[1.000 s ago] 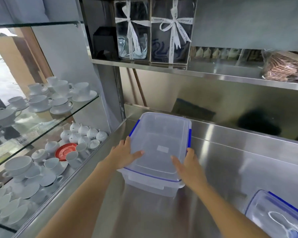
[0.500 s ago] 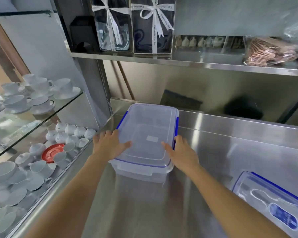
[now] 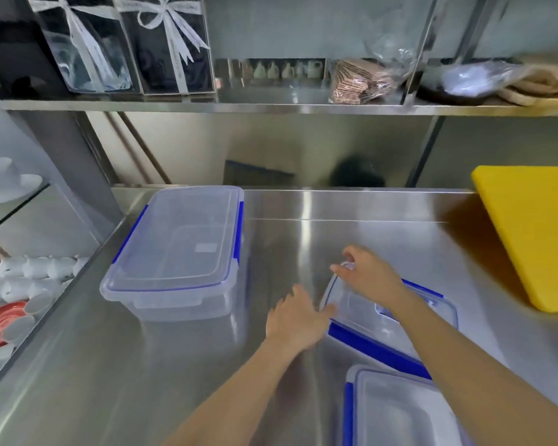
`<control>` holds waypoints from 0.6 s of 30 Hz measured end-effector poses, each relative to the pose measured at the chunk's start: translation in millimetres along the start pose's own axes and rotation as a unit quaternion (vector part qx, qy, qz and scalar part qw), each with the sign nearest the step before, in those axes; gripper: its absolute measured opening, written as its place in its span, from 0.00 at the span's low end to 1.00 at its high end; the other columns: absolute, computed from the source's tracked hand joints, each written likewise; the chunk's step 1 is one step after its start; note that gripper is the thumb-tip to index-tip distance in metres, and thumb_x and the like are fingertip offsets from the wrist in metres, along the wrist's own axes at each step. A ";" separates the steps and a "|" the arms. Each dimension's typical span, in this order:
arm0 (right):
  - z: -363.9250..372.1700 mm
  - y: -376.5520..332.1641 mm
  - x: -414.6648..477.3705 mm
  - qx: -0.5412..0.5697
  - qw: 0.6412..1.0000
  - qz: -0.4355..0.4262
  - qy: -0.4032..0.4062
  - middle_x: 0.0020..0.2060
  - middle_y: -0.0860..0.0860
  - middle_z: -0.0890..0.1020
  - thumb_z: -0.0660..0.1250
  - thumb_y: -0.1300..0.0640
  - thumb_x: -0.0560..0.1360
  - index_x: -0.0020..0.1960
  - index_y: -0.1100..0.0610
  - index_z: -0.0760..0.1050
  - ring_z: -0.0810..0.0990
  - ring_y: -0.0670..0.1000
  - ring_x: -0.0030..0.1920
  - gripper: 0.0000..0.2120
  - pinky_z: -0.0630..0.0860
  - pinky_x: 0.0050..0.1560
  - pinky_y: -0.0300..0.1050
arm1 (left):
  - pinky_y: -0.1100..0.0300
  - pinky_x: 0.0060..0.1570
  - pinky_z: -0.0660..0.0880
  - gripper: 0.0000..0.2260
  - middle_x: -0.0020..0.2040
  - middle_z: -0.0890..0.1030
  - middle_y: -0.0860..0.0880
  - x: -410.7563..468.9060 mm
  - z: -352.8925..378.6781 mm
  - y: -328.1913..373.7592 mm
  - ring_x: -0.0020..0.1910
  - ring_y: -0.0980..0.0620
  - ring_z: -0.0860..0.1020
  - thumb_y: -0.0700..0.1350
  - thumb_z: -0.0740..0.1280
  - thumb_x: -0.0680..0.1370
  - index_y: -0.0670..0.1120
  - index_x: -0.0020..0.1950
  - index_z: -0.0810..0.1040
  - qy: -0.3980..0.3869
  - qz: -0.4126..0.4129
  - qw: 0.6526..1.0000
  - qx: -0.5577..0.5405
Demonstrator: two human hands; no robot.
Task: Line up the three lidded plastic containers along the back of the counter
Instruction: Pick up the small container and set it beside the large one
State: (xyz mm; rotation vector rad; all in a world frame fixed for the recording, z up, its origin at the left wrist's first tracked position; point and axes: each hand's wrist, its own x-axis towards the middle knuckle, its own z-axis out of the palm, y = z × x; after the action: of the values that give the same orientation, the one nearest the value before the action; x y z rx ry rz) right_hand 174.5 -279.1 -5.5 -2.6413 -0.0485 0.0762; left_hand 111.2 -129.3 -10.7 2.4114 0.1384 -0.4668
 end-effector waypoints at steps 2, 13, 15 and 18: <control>-7.2 30.8 -9.1 -0.040 0.999 0.018 0.016 0.58 0.55 0.78 0.61 0.46 0.76 0.60 0.57 0.71 0.76 0.56 0.55 0.18 0.70 0.57 0.51 | 0.50 0.61 0.72 0.35 0.64 0.75 0.45 -1.6 20.6 7.1 0.62 0.44 0.75 0.62 0.62 0.73 0.42 0.70 0.58 -0.070 -0.040 0.993 -0.086; -17.2 103.3 -12.5 -0.100 0.987 0.126 0.006 0.57 0.51 0.78 0.60 0.38 0.73 0.57 0.51 0.69 0.76 0.54 0.55 0.20 0.65 0.61 0.57 | 0.57 0.40 0.79 0.25 0.47 0.76 0.47 15.6 67.2 17.9 0.44 0.47 0.80 0.46 0.74 0.71 0.46 0.53 0.57 0.054 -0.069 0.903 -0.421; -16.8 100.9 -10.1 -0.109 0.986 0.127 0.013 0.55 0.53 0.78 0.59 0.39 0.73 0.56 0.52 0.69 0.77 0.56 0.54 0.19 0.68 0.57 0.55 | 0.54 0.46 0.77 0.20 0.49 0.75 0.46 21.4 67.6 21.2 0.48 0.44 0.78 0.43 0.72 0.73 0.45 0.52 0.60 0.137 -0.073 0.897 -0.413; -11.2 93.9 -8.3 -0.095 0.988 0.118 0.011 0.51 0.56 0.79 0.59 0.38 0.73 0.55 0.56 0.69 0.78 0.59 0.49 0.22 0.73 0.48 0.51 | 0.60 0.44 0.76 0.12 0.47 0.77 0.51 24.0 68.0 25.4 0.49 0.49 0.78 0.46 0.71 0.73 0.51 0.49 0.68 0.140 -0.030 0.896 -0.419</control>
State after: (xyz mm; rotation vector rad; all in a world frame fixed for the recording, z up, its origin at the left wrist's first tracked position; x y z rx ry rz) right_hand 168.9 -367.3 -40.3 -2.8264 0.2788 0.1287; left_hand 118.9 -192.7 -52.7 1.6007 0.4426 -0.0427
